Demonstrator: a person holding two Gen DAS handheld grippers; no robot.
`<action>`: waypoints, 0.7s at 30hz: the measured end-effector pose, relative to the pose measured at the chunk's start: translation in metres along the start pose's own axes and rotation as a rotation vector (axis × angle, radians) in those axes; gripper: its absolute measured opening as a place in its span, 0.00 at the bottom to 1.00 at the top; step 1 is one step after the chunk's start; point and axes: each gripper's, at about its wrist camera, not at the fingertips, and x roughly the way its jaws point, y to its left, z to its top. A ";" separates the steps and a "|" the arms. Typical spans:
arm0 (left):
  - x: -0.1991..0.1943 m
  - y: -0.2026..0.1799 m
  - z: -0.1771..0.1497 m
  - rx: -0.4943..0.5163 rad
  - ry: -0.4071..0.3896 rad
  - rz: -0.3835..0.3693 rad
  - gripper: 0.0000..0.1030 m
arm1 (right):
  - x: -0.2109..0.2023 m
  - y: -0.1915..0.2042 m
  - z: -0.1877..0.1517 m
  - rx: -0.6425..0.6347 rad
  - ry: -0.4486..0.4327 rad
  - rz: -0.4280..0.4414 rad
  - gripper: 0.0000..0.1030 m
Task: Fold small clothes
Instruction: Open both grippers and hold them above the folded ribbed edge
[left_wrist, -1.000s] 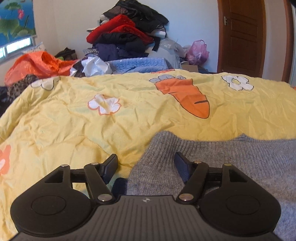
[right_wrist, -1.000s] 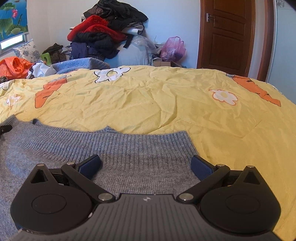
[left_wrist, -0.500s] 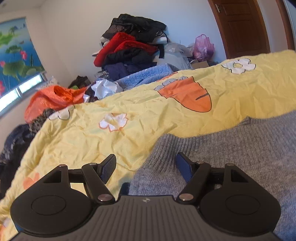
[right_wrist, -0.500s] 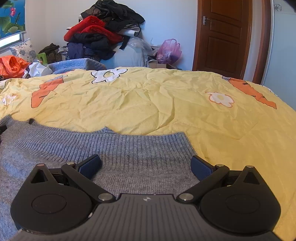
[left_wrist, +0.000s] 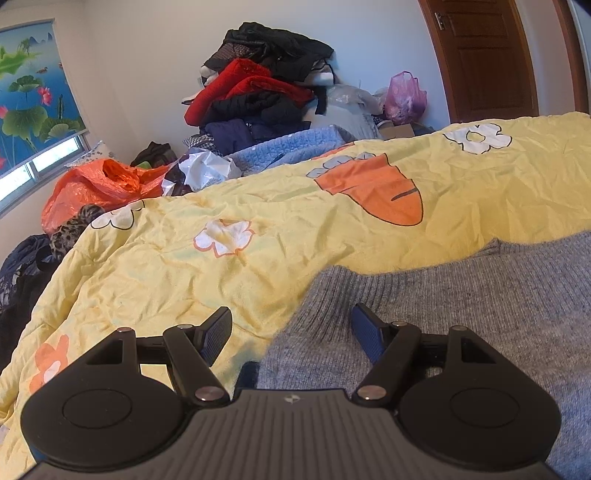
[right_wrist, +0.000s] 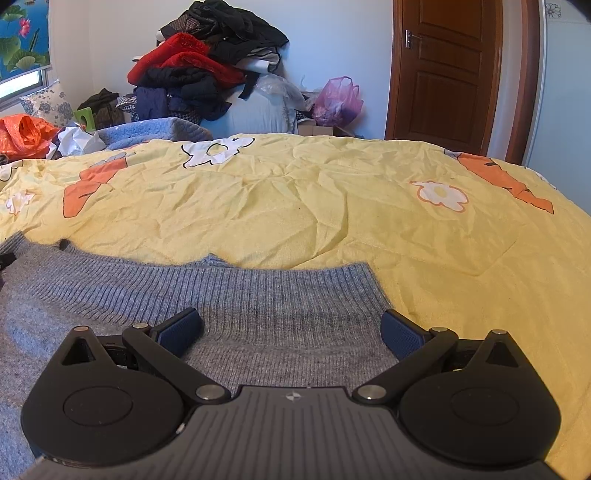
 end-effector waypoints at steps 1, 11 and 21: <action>0.000 0.000 0.000 0.001 0.000 0.001 0.70 | 0.000 0.000 0.000 0.000 0.000 0.000 0.98; 0.000 0.001 0.000 0.000 -0.003 0.002 0.70 | 0.000 0.000 0.000 0.000 -0.002 -0.003 0.98; -0.109 0.094 -0.035 -0.308 -0.205 -0.189 0.72 | 0.001 -0.001 -0.001 0.012 -0.003 0.000 0.98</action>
